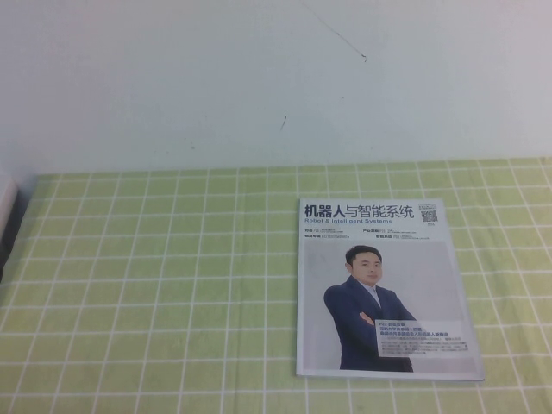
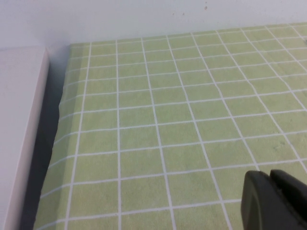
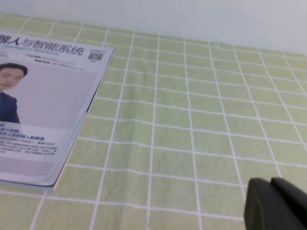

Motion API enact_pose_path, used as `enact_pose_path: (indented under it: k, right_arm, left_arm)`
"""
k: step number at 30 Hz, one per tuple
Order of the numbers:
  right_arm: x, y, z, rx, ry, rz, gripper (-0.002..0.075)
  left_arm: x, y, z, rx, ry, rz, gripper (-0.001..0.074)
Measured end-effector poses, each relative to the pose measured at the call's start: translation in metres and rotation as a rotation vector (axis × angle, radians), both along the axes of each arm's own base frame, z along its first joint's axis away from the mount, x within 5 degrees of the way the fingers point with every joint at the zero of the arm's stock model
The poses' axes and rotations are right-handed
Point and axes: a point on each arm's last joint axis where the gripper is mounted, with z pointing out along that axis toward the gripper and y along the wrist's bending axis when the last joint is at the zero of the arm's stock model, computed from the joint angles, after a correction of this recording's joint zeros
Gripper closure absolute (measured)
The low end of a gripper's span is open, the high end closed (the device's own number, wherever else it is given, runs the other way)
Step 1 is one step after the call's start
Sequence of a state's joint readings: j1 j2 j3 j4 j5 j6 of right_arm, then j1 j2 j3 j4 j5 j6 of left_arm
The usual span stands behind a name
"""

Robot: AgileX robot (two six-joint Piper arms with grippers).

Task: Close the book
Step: 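Close the open booklet and leave it lying on the table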

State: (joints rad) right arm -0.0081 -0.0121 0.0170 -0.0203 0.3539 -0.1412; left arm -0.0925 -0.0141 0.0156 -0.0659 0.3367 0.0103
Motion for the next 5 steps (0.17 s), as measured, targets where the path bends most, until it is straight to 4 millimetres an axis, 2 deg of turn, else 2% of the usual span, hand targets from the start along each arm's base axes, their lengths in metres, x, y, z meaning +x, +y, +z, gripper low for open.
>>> enact_pose_path:
  k: [5]
  right_arm:
    - [0.0001, 0.0000, -0.0004, 0.000, 0.000, 0.000, 0.0728]
  left_arm:
    - [0.0000, 0.0000, 0.0000, 0.000, 0.000, 0.000, 0.0736]
